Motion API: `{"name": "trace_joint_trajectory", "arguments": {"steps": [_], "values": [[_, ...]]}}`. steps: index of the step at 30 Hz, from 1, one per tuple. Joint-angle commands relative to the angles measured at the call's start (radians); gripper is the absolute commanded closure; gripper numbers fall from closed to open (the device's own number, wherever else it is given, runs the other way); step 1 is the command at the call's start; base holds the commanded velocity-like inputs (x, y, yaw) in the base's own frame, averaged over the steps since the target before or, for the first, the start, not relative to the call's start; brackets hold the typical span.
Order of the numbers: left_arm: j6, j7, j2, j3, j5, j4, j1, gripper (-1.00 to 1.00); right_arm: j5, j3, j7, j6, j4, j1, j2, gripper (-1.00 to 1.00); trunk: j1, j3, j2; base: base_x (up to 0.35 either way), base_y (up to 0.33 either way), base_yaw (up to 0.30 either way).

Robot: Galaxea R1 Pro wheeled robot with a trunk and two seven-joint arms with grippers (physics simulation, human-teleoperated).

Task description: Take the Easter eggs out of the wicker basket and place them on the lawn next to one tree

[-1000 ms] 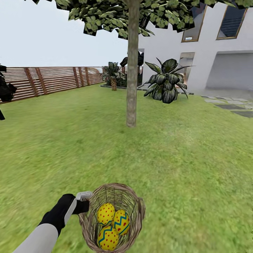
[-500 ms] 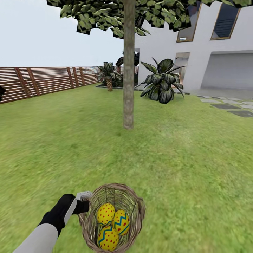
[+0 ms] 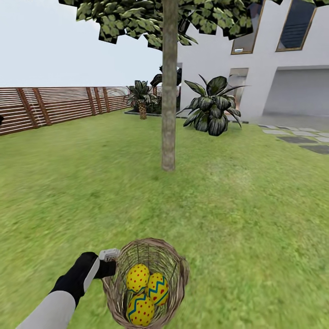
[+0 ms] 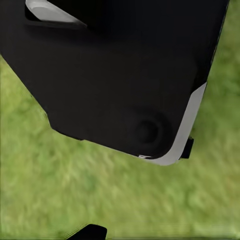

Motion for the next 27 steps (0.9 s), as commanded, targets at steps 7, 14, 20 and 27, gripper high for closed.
{"name": "trace_joint_trajectory", "arguments": {"steps": [7,14,20,27], "values": [[0.007,-0.003,0.000,0.003,0.012,-0.015,-0.001,1.00,0.008,-0.008,0.001,-0.007,0.004,-0.002,0.001,-1.00,0.001,-0.001,-0.001,0.324,0.077,0.000],[0.007,-0.003,0.000,0.003,0.012,-0.017,-0.001,1.00,0.009,-0.008,0.001,-0.007,0.004,-0.002,0.001,-1.00,0.001,-0.001,-0.001,0.324,0.077,0.000],[0.007,-0.003,0.000,0.003,0.012,-0.018,-0.001,1.00,0.009,-0.008,0.001,-0.007,0.004,-0.002,0.001,-1.00,0.001,-0.001,-0.001,0.324,0.077,0.000],[0.007,-0.003,0.000,0.003,0.012,-0.018,-0.001,1.00,0.009,-0.008,0.001,-0.007,0.004,-0.002,0.001,-1.00,0.001,-0.001,-0.001,0.324,0.077,0.000]]}}
